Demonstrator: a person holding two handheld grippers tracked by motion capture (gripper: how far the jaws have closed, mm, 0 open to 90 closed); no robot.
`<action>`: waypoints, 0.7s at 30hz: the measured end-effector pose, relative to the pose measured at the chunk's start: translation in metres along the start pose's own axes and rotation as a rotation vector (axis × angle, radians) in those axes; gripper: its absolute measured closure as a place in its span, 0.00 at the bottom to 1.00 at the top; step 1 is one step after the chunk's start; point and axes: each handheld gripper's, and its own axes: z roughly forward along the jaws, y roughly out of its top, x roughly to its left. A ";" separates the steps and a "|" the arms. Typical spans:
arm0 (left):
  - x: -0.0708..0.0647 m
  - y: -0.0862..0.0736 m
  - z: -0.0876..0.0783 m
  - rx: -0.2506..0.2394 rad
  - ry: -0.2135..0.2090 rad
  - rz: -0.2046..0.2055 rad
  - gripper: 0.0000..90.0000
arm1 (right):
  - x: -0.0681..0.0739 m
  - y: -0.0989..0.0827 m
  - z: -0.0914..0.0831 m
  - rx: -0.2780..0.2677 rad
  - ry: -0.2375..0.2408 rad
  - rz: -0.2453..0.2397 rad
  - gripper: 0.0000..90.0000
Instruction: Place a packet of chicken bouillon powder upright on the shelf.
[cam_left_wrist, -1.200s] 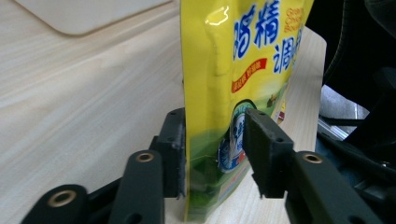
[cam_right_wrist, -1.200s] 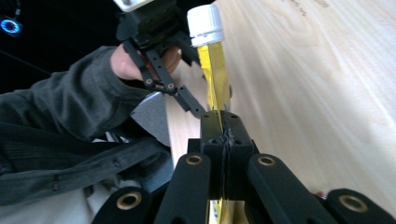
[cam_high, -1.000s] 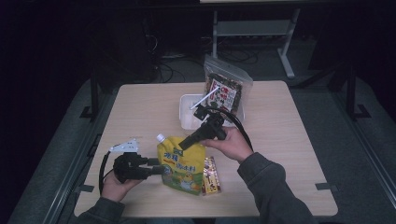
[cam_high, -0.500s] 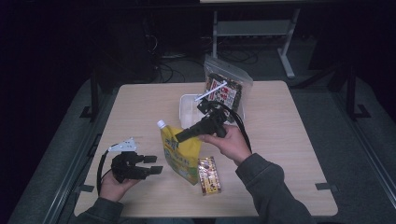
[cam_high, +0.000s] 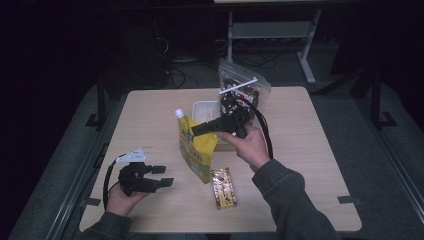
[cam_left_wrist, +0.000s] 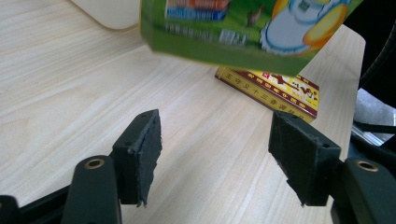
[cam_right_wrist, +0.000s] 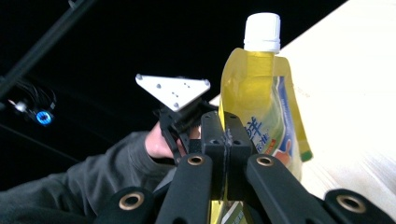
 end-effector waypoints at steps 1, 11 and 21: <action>0.000 0.000 0.001 0.003 0.002 -0.001 0.36 | -0.001 0.000 -0.003 -0.011 -0.003 0.006 1.00; 0.001 -0.001 0.002 0.007 0.032 -0.006 0.32 | -0.004 0.004 -0.020 -0.075 -0.067 0.018 1.00; 0.000 -0.001 0.005 0.027 0.049 0.003 0.30 | -0.005 0.010 -0.031 -0.118 -0.130 0.022 1.00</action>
